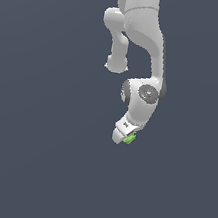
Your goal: Pick up the object and move it to a goal position.
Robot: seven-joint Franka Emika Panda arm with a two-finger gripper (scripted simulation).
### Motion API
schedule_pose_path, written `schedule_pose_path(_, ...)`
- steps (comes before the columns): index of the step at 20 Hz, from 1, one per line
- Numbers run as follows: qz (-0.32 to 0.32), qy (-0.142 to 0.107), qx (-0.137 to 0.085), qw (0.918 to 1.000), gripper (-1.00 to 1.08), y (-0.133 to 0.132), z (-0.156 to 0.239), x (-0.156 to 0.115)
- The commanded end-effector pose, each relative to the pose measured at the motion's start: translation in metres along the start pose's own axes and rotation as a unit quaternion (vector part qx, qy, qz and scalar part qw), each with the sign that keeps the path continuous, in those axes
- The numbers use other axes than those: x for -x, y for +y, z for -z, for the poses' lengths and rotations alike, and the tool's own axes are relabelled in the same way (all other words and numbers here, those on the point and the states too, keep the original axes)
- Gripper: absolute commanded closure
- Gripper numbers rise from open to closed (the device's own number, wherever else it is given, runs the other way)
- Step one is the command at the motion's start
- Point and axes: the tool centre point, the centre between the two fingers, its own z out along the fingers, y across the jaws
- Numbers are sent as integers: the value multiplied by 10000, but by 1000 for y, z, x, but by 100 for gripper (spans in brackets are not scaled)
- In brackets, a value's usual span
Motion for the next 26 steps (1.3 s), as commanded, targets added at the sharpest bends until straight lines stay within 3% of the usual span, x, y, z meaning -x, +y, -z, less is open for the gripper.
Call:
schedule_pose_path(1,-1,-1,1,10000,108,0,1,1)
schedule_pose_path(13,0,-2,2,10000,108,19,44,32)
schedule_pose_path(26,4,3,-6,10000,108,69,162,113)
